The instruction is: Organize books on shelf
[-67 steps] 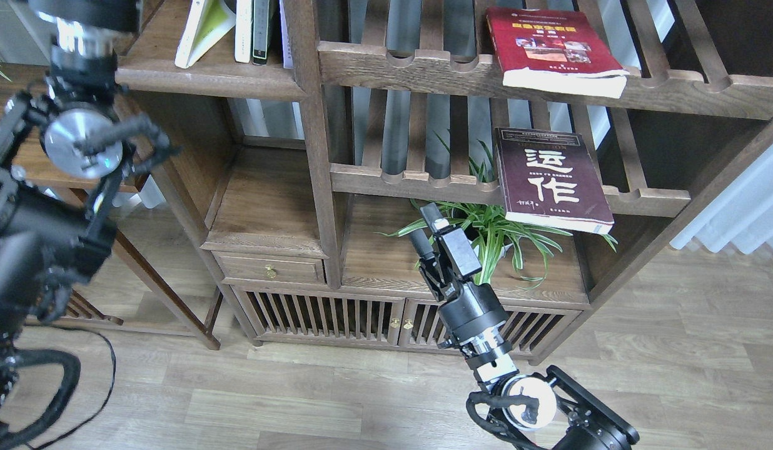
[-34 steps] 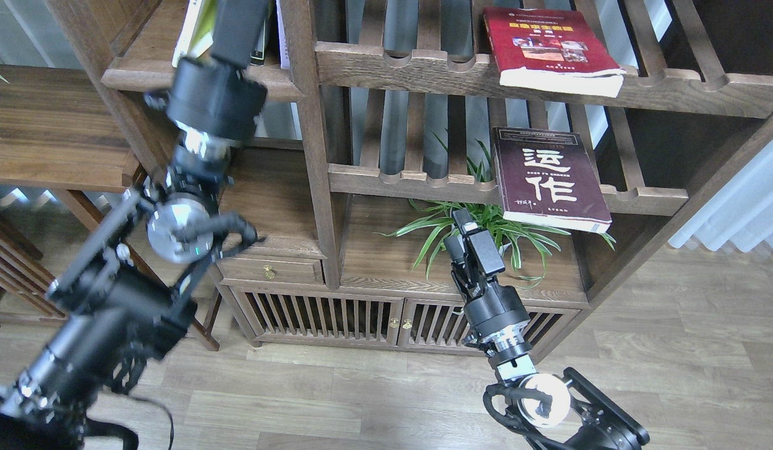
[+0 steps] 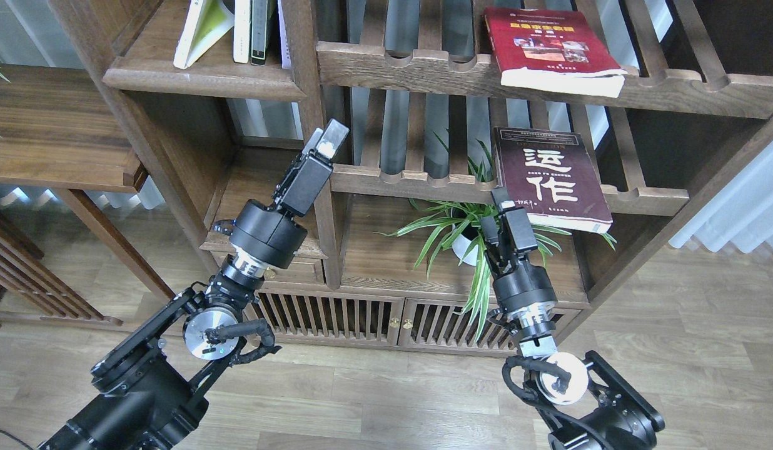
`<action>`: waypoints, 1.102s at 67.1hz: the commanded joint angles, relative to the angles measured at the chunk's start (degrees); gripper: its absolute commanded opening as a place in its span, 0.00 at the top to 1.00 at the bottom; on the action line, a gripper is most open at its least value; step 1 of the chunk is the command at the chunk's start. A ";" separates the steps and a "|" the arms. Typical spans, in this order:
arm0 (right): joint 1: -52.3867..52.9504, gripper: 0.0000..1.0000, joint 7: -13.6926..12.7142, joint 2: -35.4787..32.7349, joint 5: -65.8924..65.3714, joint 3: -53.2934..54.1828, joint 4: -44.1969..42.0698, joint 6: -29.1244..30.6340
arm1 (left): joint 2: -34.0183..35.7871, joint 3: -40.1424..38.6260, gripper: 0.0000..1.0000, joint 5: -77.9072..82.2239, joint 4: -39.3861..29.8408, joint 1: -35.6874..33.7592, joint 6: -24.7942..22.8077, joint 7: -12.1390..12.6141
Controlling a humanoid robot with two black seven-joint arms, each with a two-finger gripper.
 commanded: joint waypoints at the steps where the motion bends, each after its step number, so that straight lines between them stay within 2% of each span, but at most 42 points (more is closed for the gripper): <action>1: -0.08 0.01 -0.10 0.00 0.00 0.29 -0.78 -0.39 | 0.01 -0.93 0.01 -0.46 0.93 0.12 0.01 -0.09; 23: 0.71 0.01 -0.02 0.00 0.00 0.29 -6.40 -0.74 | 0.01 -2.42 0.00 -2.66 0.93 0.03 0.01 -0.09; 41: 5.46 0.02 -0.02 0.00 3.34 3.54 -11.85 -4.70 | 0.01 -3.74 0.00 -2.75 0.49 -0.32 0.01 -0.09; 51: 5.99 0.02 -0.72 0.00 3.78 4.33 -12.20 -8.30 | 0.01 -3.74 0.00 -2.75 0.14 -0.32 0.01 0.00; 63: 6.16 0.02 -2.56 -1.23 8.62 4.42 -12.47 -8.65 | 0.01 -3.39 0.00 -2.75 0.05 -0.41 0.01 0.08; 74: 6.69 0.02 -2.65 -2.72 10.46 4.50 -13.43 -9.27 | 0.01 -3.48 0.00 -2.75 0.05 -0.67 0.01 0.08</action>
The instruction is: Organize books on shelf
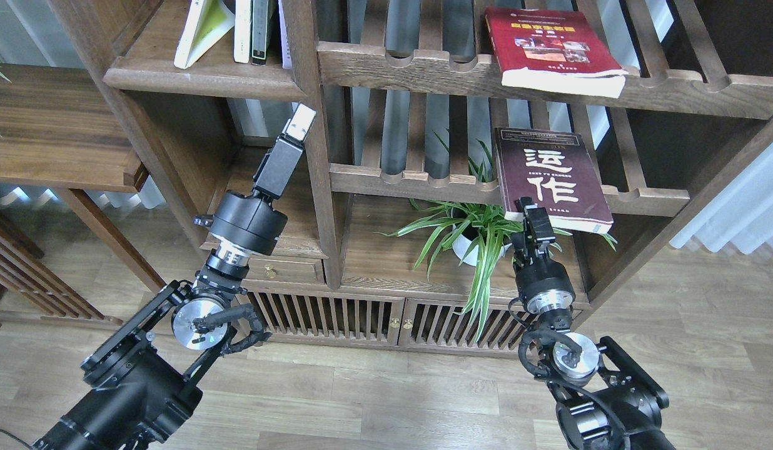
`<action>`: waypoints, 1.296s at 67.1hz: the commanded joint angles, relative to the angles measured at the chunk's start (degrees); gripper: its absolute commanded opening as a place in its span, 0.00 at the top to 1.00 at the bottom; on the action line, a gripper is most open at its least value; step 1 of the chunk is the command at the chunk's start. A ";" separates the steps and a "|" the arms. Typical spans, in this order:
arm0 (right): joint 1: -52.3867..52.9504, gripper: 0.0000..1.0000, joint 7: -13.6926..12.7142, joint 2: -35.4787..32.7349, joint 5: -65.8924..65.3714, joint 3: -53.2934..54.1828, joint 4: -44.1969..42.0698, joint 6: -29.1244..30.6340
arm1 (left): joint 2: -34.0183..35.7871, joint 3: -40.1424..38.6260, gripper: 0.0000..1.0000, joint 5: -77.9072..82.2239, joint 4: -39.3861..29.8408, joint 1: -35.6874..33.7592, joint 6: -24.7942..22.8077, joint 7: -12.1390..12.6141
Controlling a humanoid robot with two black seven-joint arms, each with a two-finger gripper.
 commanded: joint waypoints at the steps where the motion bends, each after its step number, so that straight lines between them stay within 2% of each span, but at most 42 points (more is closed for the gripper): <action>1: 1.01 0.02 -0.02 -0.96 0.94 0.68 -1.20 -0.23 | 0.00 0.02 0.00 0.00 -0.02 -0.19 0.01 0.01; 15: 2.07 0.04 -0.02 -1.22 0.94 2.80 -1.38 -0.93 | 0.00 0.46 0.00 0.00 -0.02 -0.19 0.01 0.18; 24: 3.30 0.05 0.33 -1.93 1.03 3.15 -1.29 -4.71 | 0.00 0.46 0.00 0.00 -0.02 -0.19 0.01 0.53; 28: 3.48 0.09 0.42 -1.93 1.12 3.24 -1.20 -5.33 | 0.00 0.38 0.00 0.00 -0.02 -0.19 0.01 0.53; 31: 3.48 0.15 0.50 -2.01 1.21 3.24 -1.20 -5.42 | 0.00 0.29 0.00 0.00 -0.02 -0.28 0.01 0.53; 34: 3.39 0.26 0.51 -2.01 1.47 3.41 -1.20 -5.33 | 0.00 0.11 0.00 0.00 0.07 -0.19 0.01 0.53; 35: 3.30 0.31 0.59 -2.01 1.56 3.50 -1.12 -5.24 | 0.00 0.11 0.00 0.00 -0.02 -0.28 0.01 0.53; 36: 3.13 0.40 0.59 -2.01 1.82 4.02 -0.94 -4.89 | 0.00 0.02 0.00 0.00 -0.02 -0.28 0.01 0.53; 38: 2.95 0.48 0.59 -2.01 2.17 4.46 -0.68 -4.80 | 0.00 -0.06 0.00 0.00 0.07 -0.28 0.01 0.53; 39: 2.86 0.56 0.59 -2.01 2.61 5.16 -0.42 -4.63 | 0.00 -0.06 0.00 0.00 -0.02 -0.28 0.01 0.53; 40: 2.86 0.60 0.59 -2.01 2.79 5.69 -0.24 -4.54 | 0.00 -0.15 0.00 0.09 0.07 -0.28 0.01 0.53; 42: 2.86 0.65 0.59 -1.93 3.23 6.48 -0.15 -4.36 | 0.00 -0.15 0.00 0.00 -0.02 -0.28 0.01 0.53; 48: 3.21 0.68 0.59 -1.75 3.41 7.19 -0.06 -4.36 | 0.00 -0.33 0.00 0.00 -0.02 -0.28 0.01 0.53; 56: 3.21 0.89 0.51 -1.93 3.49 7.28 -0.06 -3.84 | 0.00 -0.33 0.00 0.00 0.07 -0.19 0.01 0.53; 59: 3.21 0.93 0.51 -2.01 3.58 7.37 -0.15 -3.22 | 0.00 -0.33 0.00 0.00 0.07 -0.19 0.01 0.53; 63: 3.21 0.95 0.51 -2.01 3.67 7.37 -0.24 -2.17 | 0.00 -0.33 0.00 0.00 0.07 -0.19 0.01 0.53; 87: 2.33 0.95 0.42 -2.01 4.99 7.37 1.26 2.23 | 0.00 -1.47 0.00 0.00 1.13 -0.01 0.01 0.36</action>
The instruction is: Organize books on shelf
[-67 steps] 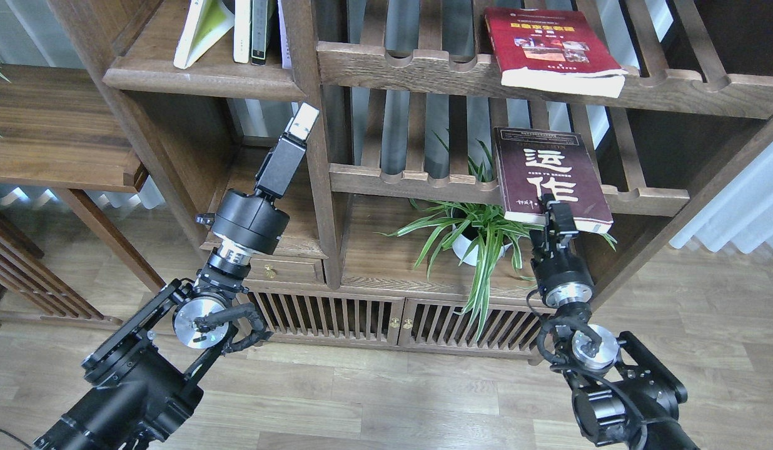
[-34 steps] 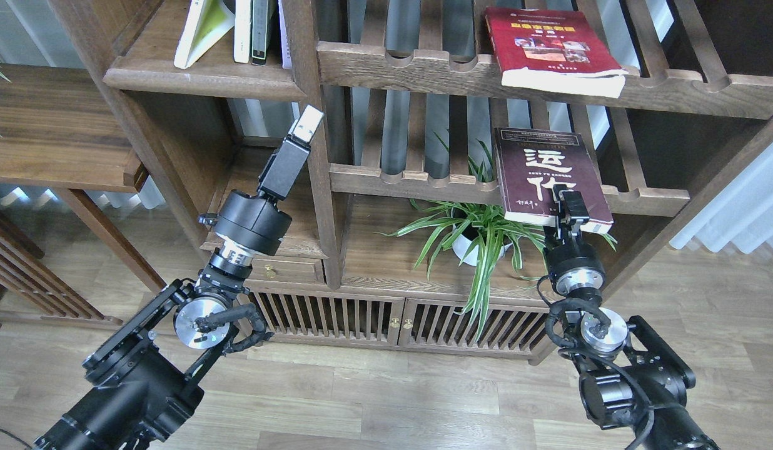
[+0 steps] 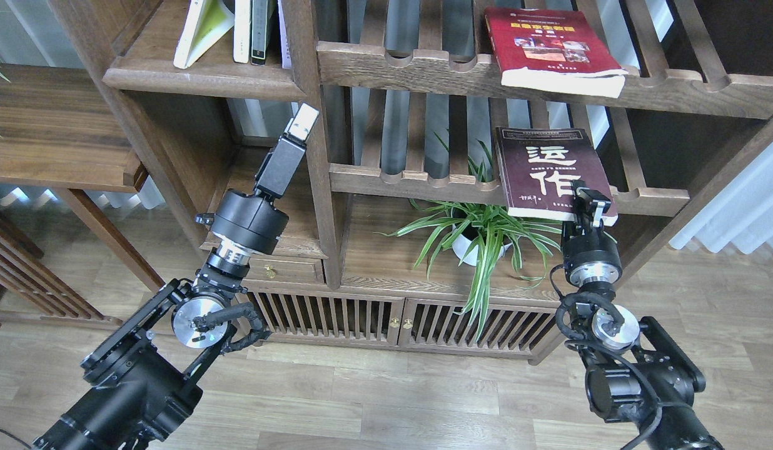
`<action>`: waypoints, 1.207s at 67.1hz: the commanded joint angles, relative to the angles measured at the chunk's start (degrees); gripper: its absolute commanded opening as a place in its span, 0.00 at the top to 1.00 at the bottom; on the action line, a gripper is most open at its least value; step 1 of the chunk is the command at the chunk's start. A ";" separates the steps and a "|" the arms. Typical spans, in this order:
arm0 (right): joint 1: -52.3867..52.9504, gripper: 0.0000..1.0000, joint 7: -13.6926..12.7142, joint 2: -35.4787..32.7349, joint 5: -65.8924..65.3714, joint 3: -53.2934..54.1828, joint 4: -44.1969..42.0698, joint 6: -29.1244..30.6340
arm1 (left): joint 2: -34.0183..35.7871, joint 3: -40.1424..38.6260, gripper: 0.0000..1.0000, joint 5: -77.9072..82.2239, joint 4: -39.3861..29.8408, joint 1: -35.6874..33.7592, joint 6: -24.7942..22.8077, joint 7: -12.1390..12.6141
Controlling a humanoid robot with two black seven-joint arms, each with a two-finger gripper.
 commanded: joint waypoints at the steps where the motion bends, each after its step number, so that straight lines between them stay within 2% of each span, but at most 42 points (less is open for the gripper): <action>1: -1.17 0.95 -0.11 0.00 0.74 -0.01 1.42 2.36 | 0.00 -1.11 0.00 -0.07 0.49 0.08 0.00 -0.11; 7: -3.45 0.95 -0.29 0.09 2.76 -0.18 5.97 6.05 | 0.00 -1.82 0.00 -2.08 1.18 0.08 0.00 -0.11; 18: -6.36 0.95 -0.64 0.09 3.91 -0.53 11.27 7.20 | 0.00 -0.85 0.00 -7.63 1.89 -0.01 0.00 0.24; 22: -7.32 0.95 -0.81 0.00 4.61 -0.89 12.85 7.29 | 0.09 -0.41 0.00 -8.33 1.89 0.16 0.00 1.38; 29: -8.90 0.94 -1.16 0.26 5.40 -1.32 15.57 7.81 | 1.84 0.90 0.01 -9.91 1.89 0.87 0.00 5.42; 34: -9.96 0.94 -1.69 0.53 5.40 -2.29 16.54 9.66 | 2.11 3.19 0.01 -13.24 1.89 1.40 0.00 7.01; 53: -12.25 0.95 -1.78 0.35 5.31 -11.69 17.86 10.59 | 3.69 8.46 0.01 -15.54 1.80 1.48 0.00 7.45; 66: -12.25 0.95 -2.13 0.44 5.31 -17.14 19.09 10.59 | 3.69 12.16 0.04 -19.93 1.72 1.48 0.00 7.54; 73: -12.25 0.95 -2.22 0.44 5.31 -18.38 19.09 10.59 | 3.95 12.60 0.05 -22.48 1.72 1.48 0.00 9.29; 81: -12.42 0.94 -2.57 0.35 5.31 -19.60 19.09 10.59 | 7.72 12.33 0.07 -25.64 1.28 1.83 0.00 13.24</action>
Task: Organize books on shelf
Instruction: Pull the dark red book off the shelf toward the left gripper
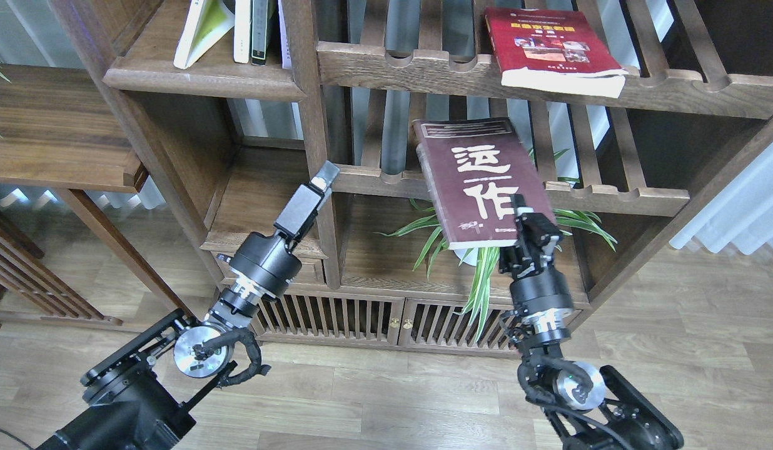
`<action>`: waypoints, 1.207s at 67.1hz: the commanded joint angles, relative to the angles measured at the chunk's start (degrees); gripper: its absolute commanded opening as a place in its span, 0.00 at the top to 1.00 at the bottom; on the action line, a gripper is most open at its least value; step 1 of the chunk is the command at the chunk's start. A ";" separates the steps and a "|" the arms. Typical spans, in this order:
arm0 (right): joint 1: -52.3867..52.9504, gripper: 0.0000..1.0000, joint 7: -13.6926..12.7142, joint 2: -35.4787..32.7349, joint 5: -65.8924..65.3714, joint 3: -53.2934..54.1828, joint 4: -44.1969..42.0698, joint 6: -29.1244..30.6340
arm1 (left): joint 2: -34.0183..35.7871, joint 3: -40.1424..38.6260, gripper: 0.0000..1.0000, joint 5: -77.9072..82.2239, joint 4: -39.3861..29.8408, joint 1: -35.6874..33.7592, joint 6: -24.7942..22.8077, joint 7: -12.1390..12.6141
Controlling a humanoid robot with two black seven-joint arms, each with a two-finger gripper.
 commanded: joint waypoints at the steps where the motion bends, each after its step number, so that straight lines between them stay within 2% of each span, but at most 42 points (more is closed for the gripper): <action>1: -0.21 0.94 -0.39 -0.17 0.01 -1.28 0.01 -0.01 | 3.81 -0.12 0.07 -3.48 -0.34 0.32 0.00 4.04; 10: -0.82 0.94 -0.92 -0.44 0.10 -2.95 0.10 -0.01 | 7.86 -0.56 0.12 -8.13 -0.34 0.76 0.00 9.22; 16: -0.82 0.95 -0.92 -0.44 0.10 -3.91 1.06 -0.01 | 9.71 -0.82 0.17 -10.16 -0.26 0.76 0.00 10.98; 28: -0.74 0.95 -0.92 0.18 0.10 -6.02 3.61 -0.01 | 9.80 -0.03 0.17 -10.86 -0.25 2.69 0.00 11.07; 59: -1.26 0.93 -0.92 1.67 -4.21 -10.95 3.61 -0.01 | 9.97 0.32 0.15 -10.95 -1.49 3.39 0.00 11.25; 65: -1.44 0.93 -0.92 1.67 -4.47 -11.12 3.61 -0.01 | 9.88 0.41 0.15 -10.95 -1.57 3.48 0.00 12.13; 68: -1.44 0.93 -0.92 2.02 -4.74 -11.21 3.61 -0.01 | 9.88 0.41 0.15 -10.95 -1.66 3.48 0.00 13.44; 81: -1.53 0.92 -1.01 2.90 -5.00 -12.35 3.61 -0.01 | 10.06 1.20 0.16 -10.86 -1.40 3.48 0.00 13.71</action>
